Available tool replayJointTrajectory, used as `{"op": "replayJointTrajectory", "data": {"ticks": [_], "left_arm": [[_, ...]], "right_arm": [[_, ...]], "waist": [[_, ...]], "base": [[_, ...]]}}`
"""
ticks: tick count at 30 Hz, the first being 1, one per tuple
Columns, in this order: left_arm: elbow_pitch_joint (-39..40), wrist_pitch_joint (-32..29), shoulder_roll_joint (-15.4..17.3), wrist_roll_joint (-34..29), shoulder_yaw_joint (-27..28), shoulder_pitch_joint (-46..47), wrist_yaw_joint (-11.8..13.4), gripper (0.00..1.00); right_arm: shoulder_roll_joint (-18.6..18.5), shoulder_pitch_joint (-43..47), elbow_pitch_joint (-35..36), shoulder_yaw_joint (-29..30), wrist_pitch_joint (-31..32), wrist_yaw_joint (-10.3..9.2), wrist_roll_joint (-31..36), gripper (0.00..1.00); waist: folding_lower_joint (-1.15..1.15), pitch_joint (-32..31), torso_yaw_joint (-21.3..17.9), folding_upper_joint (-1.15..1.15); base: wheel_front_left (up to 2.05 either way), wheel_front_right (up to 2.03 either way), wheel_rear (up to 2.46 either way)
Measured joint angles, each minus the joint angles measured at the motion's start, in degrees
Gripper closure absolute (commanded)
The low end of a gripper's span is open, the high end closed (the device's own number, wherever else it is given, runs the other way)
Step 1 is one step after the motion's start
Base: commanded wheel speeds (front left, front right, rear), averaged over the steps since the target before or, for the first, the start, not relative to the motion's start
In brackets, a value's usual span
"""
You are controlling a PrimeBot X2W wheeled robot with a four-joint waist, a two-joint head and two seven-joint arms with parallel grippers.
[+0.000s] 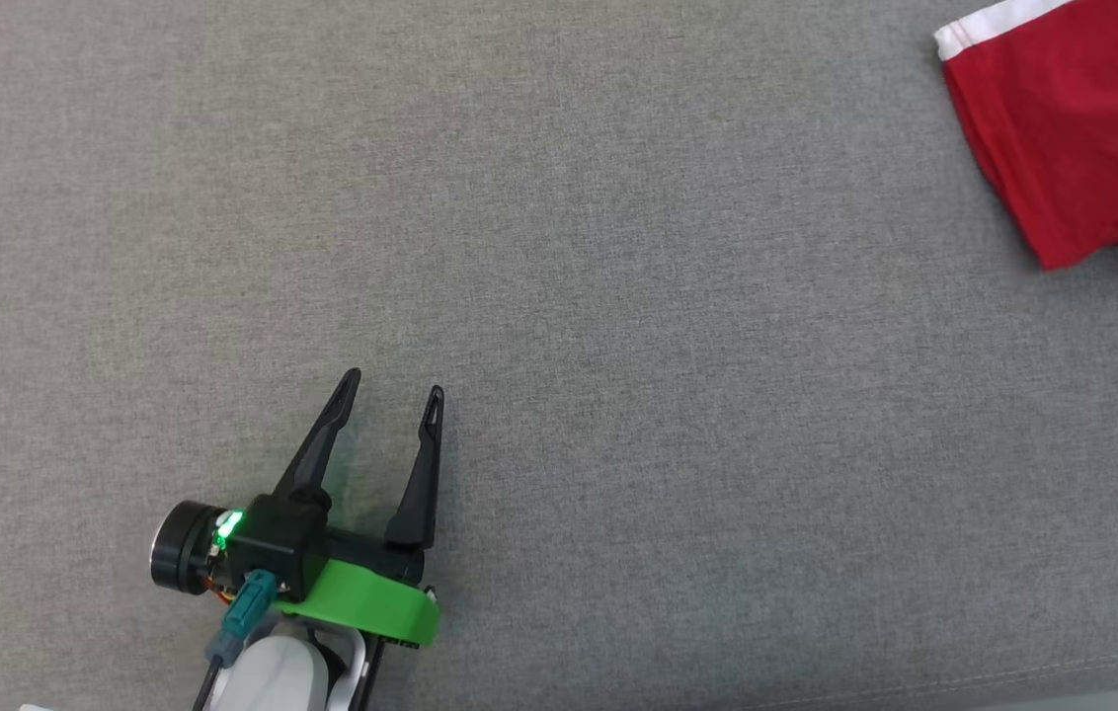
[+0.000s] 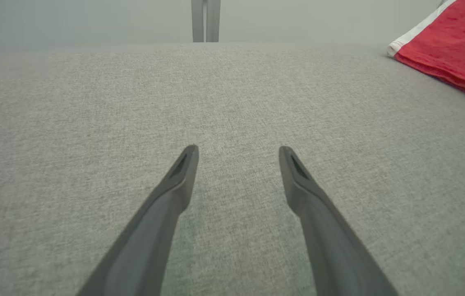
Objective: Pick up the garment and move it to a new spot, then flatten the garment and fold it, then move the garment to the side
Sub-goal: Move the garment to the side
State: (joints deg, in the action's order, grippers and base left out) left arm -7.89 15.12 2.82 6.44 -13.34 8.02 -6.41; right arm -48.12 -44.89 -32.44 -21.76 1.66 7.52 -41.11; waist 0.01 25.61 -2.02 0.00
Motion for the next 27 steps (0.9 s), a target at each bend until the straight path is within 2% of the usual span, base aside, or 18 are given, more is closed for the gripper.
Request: {"op": "replayJointTrajectory", "data": {"ticks": [6,12,13,14,15,18,24,26,27], "left_arm": [[0.07,0.00,0.00,-0.45,0.09,0.23,-0.41,0.00],[0.03,0.00,0.01,-0.54,0.03,0.82,-0.66,0.00],[0.00,0.00,0.02,-0.55,0.02,0.85,-0.68,0.00],[-0.01,0.00,0.03,-0.57,0.02,0.87,-0.70,0.00],[0.16,0.00,0.03,-0.65,0.02,0.92,-0.70,0.00],[0.52,0.01,0.03,-0.66,-0.08,1.42,-0.71,0.00],[0.44,0.01,0.03,-0.67,-0.24,1.35,-0.86,0.00],[0.37,0.00,0.01,-0.62,-0.04,1.10,-0.88,0.00],[0.22,0.01,0.02,-0.53,0.26,0.71,-0.88,0.00]], "right_arm": [[-0.13,2.26,0.60,7.66,1.59,0.00,4.36,1.00],[1.44,4.54,-0.25,14.58,1.64,0.01,10.10,1.00],[1.81,4.74,-0.69,15.90,1.18,0.01,11.89,0.94],[2.02,4.78,-1.23,17.14,0.53,0.01,13.80,0.60],[2.22,4.77,-1.99,19.04,-0.96,0.01,16.42,0.00],[4.04,4.71,-3.97,24.46,-4.36,-0.01,23.60,0.00],[11.48,6.27,-4.66,31.58,-10.15,0.00,34.27,0.00],[14.75,7.43,-3.64,32.39,-12.63,0.00,36.09,0.00],[18.31,8.84,-2.16,31.59,-14.21,0.00,36.84,0.00]], "waist": [[0.00,1.56,-0.45,0.00],[0.00,2.18,0.36,0.00],[0.00,2.24,0.53,0.00],[0.00,2.29,0.68,0.00],[0.00,2.35,0.87,0.00],[0.00,2.41,1.41,0.00],[0.00,1.05,2.02,0.00],[0.00,0.14,2.12,0.00],[0.00,-0.84,2.15,0.00]], "base": [[0.00,0.00,0.00],[0.00,0.00,0.00],[0.00,0.00,0.00],[0.00,0.00,0.00],[0.00,0.00,0.00],[0.00,0.00,0.00],[0.00,0.00,0.00],[0.00,0.00,0.00],[0.00,0.00,0.00]]}}
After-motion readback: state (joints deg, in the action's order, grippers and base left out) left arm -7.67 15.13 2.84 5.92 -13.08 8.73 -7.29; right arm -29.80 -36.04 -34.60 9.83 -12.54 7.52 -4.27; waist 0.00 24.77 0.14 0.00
